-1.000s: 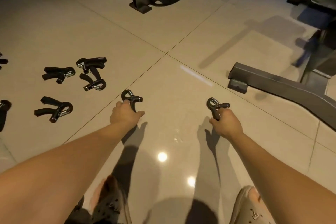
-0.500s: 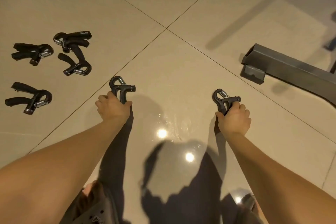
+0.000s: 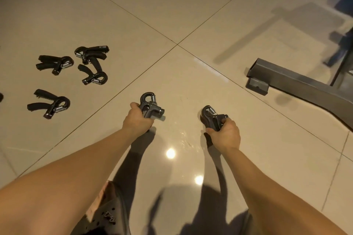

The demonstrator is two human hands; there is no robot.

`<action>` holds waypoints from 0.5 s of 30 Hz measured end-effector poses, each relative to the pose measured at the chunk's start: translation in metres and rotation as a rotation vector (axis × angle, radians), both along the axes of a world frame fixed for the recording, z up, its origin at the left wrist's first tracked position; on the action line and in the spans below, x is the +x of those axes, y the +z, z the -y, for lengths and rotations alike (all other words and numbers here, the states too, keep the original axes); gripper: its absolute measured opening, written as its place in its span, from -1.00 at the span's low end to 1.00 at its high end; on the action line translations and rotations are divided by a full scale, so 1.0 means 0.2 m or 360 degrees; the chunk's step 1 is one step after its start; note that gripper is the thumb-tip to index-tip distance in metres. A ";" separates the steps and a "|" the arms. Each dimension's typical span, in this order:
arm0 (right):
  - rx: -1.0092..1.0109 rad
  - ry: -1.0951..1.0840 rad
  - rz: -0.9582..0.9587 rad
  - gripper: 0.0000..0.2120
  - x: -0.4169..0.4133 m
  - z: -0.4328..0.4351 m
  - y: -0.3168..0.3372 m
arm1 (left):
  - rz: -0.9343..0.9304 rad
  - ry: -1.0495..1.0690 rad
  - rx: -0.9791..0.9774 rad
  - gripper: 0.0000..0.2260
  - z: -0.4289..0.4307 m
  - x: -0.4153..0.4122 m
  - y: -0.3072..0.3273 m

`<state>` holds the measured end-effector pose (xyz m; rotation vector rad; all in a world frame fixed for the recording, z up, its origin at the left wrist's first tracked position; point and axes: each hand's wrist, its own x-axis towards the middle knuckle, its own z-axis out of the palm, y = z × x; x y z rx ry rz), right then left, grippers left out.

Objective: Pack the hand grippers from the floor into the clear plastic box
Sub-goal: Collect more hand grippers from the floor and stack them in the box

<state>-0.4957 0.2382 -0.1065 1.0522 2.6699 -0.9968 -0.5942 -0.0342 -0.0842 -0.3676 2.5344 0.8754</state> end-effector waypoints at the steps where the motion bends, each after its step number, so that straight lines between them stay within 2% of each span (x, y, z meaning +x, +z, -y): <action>1: -0.0014 0.0020 -0.0055 -0.48 0.01 0.01 0.05 | -0.0035 -0.0053 0.0031 -0.52 0.00 0.03 0.06; 9: 0.0136 0.0243 -0.0472 -0.48 0.04 0.06 0.72 | -0.0437 -0.0378 0.0018 -0.49 0.01 0.31 0.64; 15: 0.0325 0.0439 -0.0638 -0.45 0.37 0.13 1.21 | -0.0763 -0.0589 -0.0091 -0.55 0.06 0.65 1.14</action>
